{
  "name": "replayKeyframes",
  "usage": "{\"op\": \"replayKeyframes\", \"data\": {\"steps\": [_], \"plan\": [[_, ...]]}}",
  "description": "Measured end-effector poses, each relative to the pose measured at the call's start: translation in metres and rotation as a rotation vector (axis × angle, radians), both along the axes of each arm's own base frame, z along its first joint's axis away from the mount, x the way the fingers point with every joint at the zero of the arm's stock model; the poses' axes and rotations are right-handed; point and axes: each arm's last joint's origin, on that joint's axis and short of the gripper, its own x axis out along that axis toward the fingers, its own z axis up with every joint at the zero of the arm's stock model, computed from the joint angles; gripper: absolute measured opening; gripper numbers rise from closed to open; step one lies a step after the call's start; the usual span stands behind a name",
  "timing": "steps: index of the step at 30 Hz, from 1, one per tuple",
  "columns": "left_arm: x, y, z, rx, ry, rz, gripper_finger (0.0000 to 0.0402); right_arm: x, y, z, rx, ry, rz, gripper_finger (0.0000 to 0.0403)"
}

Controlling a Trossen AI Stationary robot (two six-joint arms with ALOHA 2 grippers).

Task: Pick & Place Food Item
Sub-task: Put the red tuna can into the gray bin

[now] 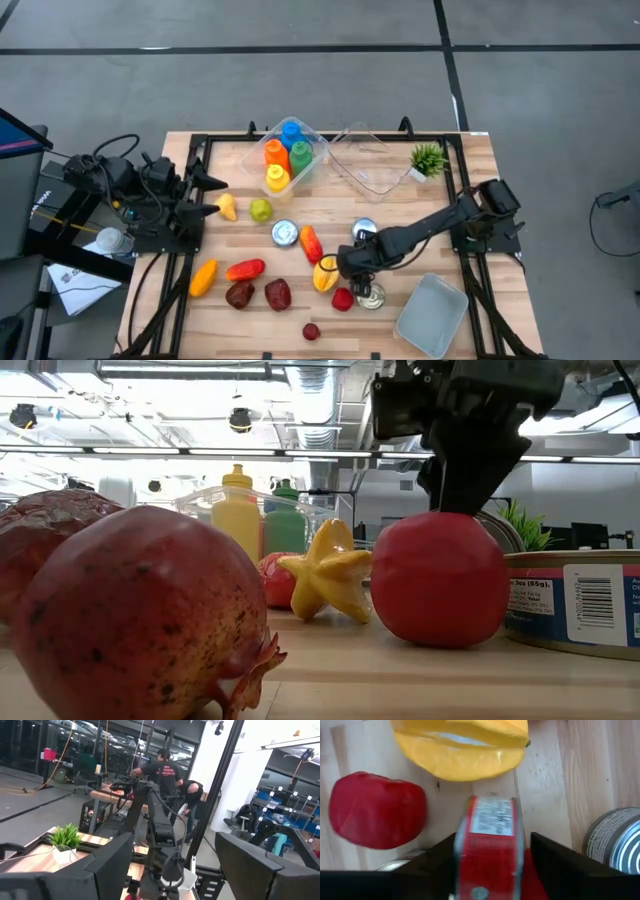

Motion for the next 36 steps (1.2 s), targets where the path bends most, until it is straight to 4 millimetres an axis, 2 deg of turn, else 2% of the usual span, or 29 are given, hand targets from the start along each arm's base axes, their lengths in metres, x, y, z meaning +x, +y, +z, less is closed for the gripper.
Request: {"op": "replayKeyframes", "data": {"steps": [3, 8, 12, 15, 18, 22, 26, 31, 33, 36], "plan": [[0.000, 0.000, -0.001, 0.006, 0.012, 0.000, 0.0273, 0.000, 0.000, 0.004, 0.009, -0.012, -0.010, 0.0135], [0.000, 0.000, -0.001, 0.007, 0.013, 0.000, 0.0273, -0.004, -0.002, 0.021, 0.037, -0.060, -0.014, 0.0138], [0.000, 0.000, -0.001, 0.009, 0.013, 0.000, 0.0273, -0.016, -0.010, 0.058, 0.087, -0.171, -0.043, 0.0138], [0.000, 0.000, -0.002, 0.010, 0.015, 0.000, 0.0273, -0.035, -0.014, 0.094, 0.158, -0.262, -0.042, 0.0138], [0.000, 0.000, -0.002, 0.008, 0.015, 0.000, 0.0273, -0.064, -0.016, 0.131, 0.276, -0.333, -0.027, 0.0138], [0.000, 0.000, -0.002, 0.008, 0.015, 0.000, 0.0273, -0.104, -0.016, 0.159, 0.403, -0.325, -0.050, 0.0138], [0.000, 0.000, -0.002, 0.007, 0.015, 0.000, 0.0273, -0.137, -0.005, 0.164, 0.444, -0.210, -0.089, 0.0138], [0.000, 0.000, -0.002, 0.007, 0.015, 0.000, 0.0273, -0.158, 0.021, 0.154, 0.452, -0.047, -0.117, 0.0138], [0.000, 0.000, -0.002, 0.007, 0.015, 0.000, 0.0273, -0.163, 0.033, 0.143, 0.444, -0.002, -0.124, 0.0138], [0.000, 0.000, -0.002, 0.007, 0.015, 0.000, 0.0273, -0.171, 0.045, 0.116, 0.400, 0.080, -0.158, 0.0138]]}}
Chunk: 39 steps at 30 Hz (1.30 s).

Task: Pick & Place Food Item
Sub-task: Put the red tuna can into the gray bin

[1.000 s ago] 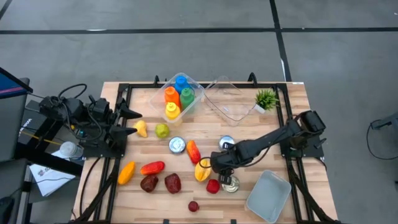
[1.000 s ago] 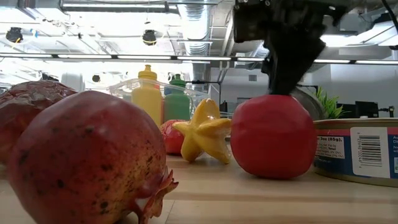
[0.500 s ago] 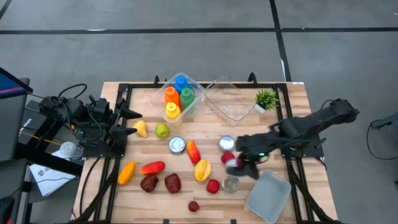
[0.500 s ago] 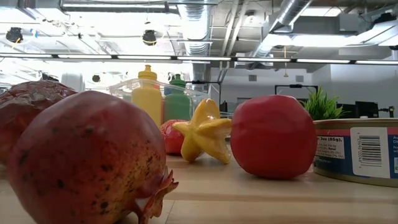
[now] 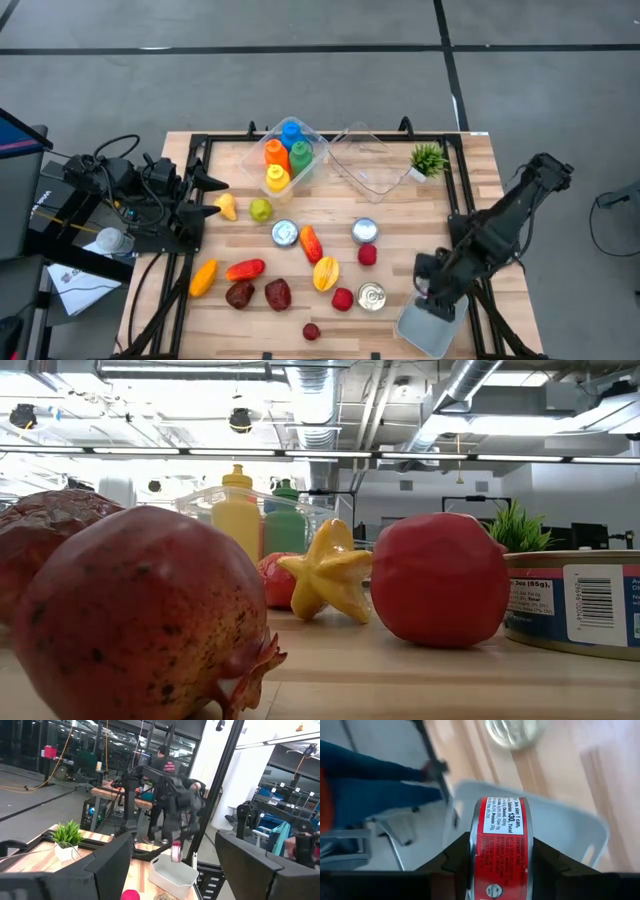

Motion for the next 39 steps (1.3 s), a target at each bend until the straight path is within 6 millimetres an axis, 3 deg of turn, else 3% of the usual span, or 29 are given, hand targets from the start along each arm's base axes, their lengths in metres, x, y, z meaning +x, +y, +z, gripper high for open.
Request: {"op": "replayKeyframes", "data": {"steps": [8, 16, 24, 32, 34, 39], "plan": [[0.000, 0.000, 0.000, 0.005, 0.004, 0.000, 0.0273, -0.003, 0.014, -0.071, 0.142, 0.016, -0.005, 0.0138], [0.000, 0.000, 0.000, 0.002, 0.004, 0.002, 0.0273, -0.008, 0.010, -0.110, 0.219, -0.001, 0.019, 0.0138], [0.000, 0.001, 0.000, -0.002, 0.005, 0.024, 0.0273, -0.016, 0.008, -0.133, 0.321, 0.029, 0.067, 0.0138], [0.000, 0.001, 0.000, -0.002, 0.005, 0.029, 0.0273, -0.014, 0.004, -0.136, 0.355, 0.053, 0.056, 0.0138], [0.000, 0.001, 0.000, -0.002, 0.005, 0.028, 0.0273, -0.014, 0.004, -0.136, 0.355, 0.069, 0.036, 0.0158], [0.000, 0.001, 0.000, -0.002, 0.005, 0.028, 0.0273, -0.016, 0.000, -0.139, 0.339, 0.154, -0.030, 0.0275]]}}
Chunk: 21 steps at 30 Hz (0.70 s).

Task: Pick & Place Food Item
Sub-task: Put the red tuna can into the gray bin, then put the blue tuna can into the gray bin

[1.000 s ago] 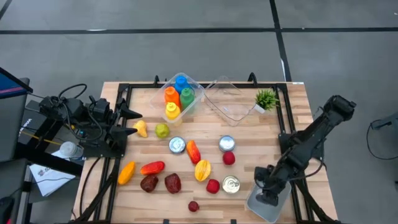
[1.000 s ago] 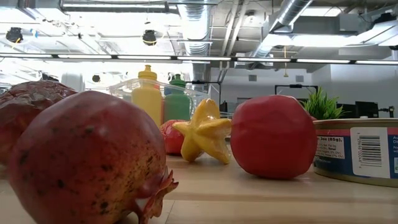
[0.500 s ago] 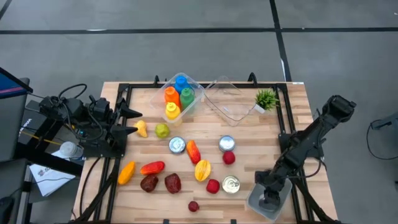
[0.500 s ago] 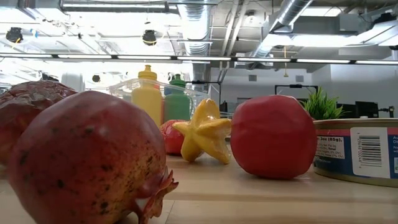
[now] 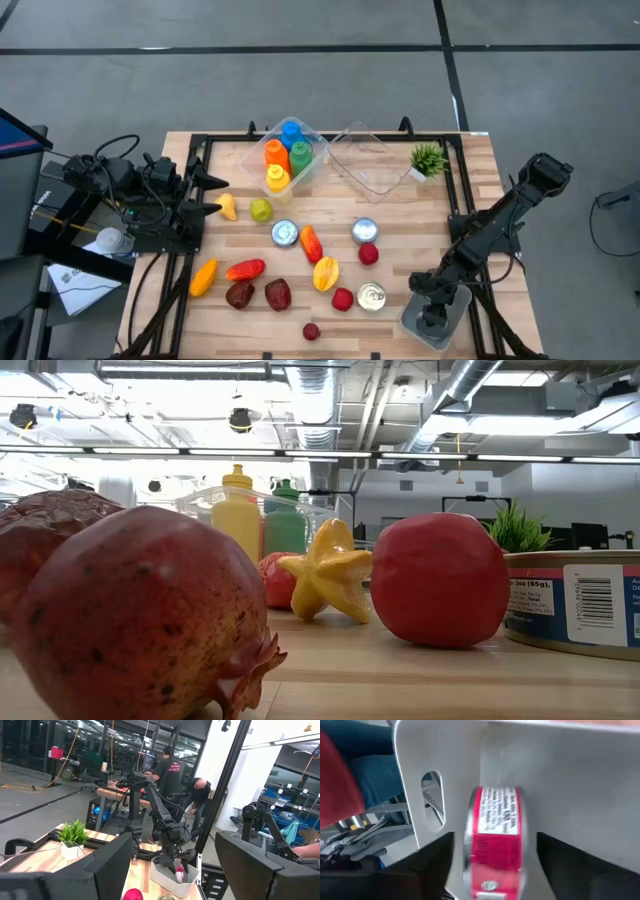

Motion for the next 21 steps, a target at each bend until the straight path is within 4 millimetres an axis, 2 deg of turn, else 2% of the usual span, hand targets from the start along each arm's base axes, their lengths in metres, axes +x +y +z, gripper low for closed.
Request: {"op": "replayKeyframes", "data": {"steps": [4, 11, 21], "plan": [[0.000, 0.000, 0.000, 0.000, 0.000, 0.000, 0.0273, -0.002, -0.002, -0.002, -0.003, 0.064, -0.032, 0.0319], [0.000, 0.000, 0.000, 0.000, 0.000, -0.001, 0.0273, -0.002, -0.002, 0.009, -0.079, 0.119, -0.036, 0.0314], [0.000, 0.000, 0.000, 0.000, 0.000, -0.001, 0.0273, 0.002, -0.004, 0.064, -0.310, 0.111, 0.035, 0.0306]]}}
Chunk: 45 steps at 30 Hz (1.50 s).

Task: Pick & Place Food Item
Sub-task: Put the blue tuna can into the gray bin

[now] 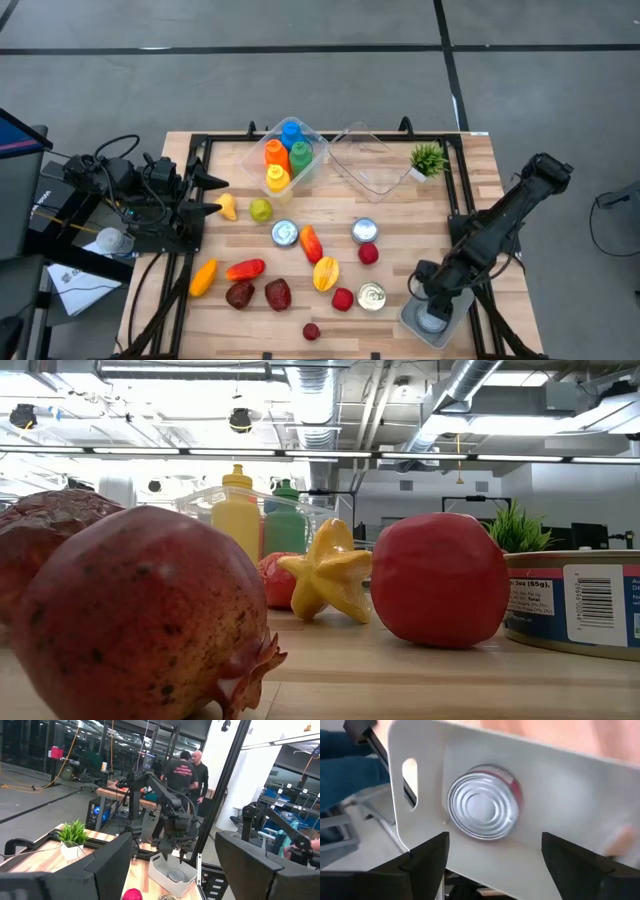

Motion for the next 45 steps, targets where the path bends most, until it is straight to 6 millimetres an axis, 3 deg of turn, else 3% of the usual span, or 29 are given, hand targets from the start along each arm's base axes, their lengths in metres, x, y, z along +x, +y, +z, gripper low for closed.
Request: {"op": "replayKeyframes", "data": {"steps": [5, 9, 12, 17, 22, 28, 37, 42, 45], "plan": [[0.000, 0.000, 0.000, -0.001, -0.001, 0.000, 0.0273, 0.005, 0.002, 0.023, -0.035, -0.074, -0.021, 0.0304], [0.000, 0.000, 0.000, -0.019, 0.000, -0.003, 0.0273, 0.011, 0.001, 0.024, -0.096, -0.186, -0.085, 0.0301], [0.001, 0.000, 0.000, -0.018, 0.003, -0.003, 0.0273, 0.026, -0.003, 0.024, -0.137, -0.295, -0.125, 0.0301], [0.003, -0.001, -0.001, -0.015, 0.010, -0.003, 0.0273, 0.063, -0.013, 0.008, -0.187, -0.366, -0.080, 0.0301], [0.006, -0.003, -0.002, -0.014, 0.021, -0.004, 0.0273, 0.091, -0.028, -0.020, -0.213, -0.259, -0.090, 0.0301], [0.008, -0.004, -0.003, -0.011, 0.031, -0.004, 0.0273, 0.110, -0.039, -0.045, -0.266, -0.179, -0.120, 0.0302], [0.009, -0.004, -0.005, -0.003, 0.049, -0.004, 0.0273, 0.133, -0.031, -0.058, -0.283, -0.158, -0.045, 0.0298], [0.009, -0.004, -0.005, -0.002, 0.051, -0.004, 0.0273, 0.136, -0.028, -0.068, -0.238, -0.115, 0.003, 0.0259], [0.009, -0.004, -0.006, 0.003, 0.061, -0.004, 0.0273, 0.136, -0.027, -0.069, -0.216, -0.110, 0.010, 0.0198]]}}
